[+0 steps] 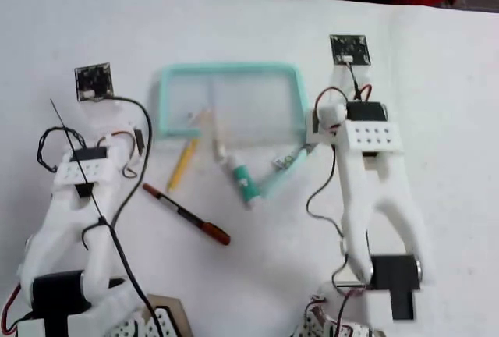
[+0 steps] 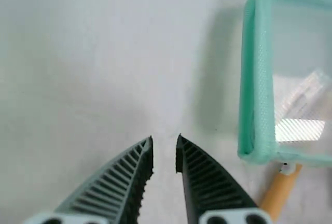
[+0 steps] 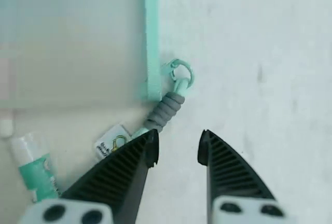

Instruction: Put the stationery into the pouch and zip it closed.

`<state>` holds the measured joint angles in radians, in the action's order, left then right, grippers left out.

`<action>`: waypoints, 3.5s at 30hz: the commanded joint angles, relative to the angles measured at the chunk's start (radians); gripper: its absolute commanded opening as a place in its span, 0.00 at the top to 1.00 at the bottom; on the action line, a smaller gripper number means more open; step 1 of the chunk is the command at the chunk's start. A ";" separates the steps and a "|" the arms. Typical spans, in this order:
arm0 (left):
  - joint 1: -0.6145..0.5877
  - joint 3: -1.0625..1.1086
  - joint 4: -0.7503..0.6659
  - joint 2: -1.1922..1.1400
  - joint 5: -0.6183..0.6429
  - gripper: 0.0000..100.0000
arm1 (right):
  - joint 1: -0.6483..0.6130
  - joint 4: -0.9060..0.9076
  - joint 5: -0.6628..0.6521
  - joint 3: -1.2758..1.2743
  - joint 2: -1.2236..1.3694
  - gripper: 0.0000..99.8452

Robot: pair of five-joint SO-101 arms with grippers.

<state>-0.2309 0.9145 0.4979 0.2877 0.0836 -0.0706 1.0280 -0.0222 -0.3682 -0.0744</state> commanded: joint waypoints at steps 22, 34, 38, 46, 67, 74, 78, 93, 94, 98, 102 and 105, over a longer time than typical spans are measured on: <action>-0.001 0.012 -0.025 0.008 0.009 0.91 | 0.036 -0.084 0.002 0.390 0.447 0.87; 0.010 0.014 -0.025 0.005 0.008 0.91 | 0.035 -0.077 0.000 0.476 0.572 0.87; 0.010 0.014 -0.025 0.005 0.008 0.91 | 0.035 -0.076 0.000 0.482 0.585 0.87; 0.010 0.014 -0.025 0.004 0.008 0.91 | -0.001 -0.013 -0.060 0.480 0.582 0.91; 0.008 0.014 -0.025 0.004 0.008 0.91 | -0.021 0.079 -0.077 0.476 0.591 0.98; 0.004 0.012 -0.025 0.008 0.012 0.91 | -0.005 0.136 -0.068 0.476 0.524 0.98; 0.004 0.009 -0.025 0.008 0.011 0.91 | -0.007 0.177 -0.068 0.476 0.437 0.98; 0.007 0.008 -0.018 0.008 0.008 0.81 | -0.008 0.249 -0.068 0.482 -0.031 0.98; 0.007 0.008 -0.018 0.008 0.008 0.81 | -0.008 0.257 -0.069 0.482 -0.070 0.98; 0.007 0.009 -0.018 0.010 0.008 0.81 | -0.015 0.268 -0.075 0.482 -0.216 0.98; 0.008 0.012 -0.014 0.010 0.005 0.81 | -0.015 0.268 -0.075 0.509 -0.320 0.98; 0.019 0.008 0.012 0.010 -0.040 0.81 | -0.007 0.292 -0.075 0.600 -0.349 0.98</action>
<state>-0.2309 0.9329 0.4948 0.2877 0.0867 -0.0905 1.3011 -0.0898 0.1258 -0.3613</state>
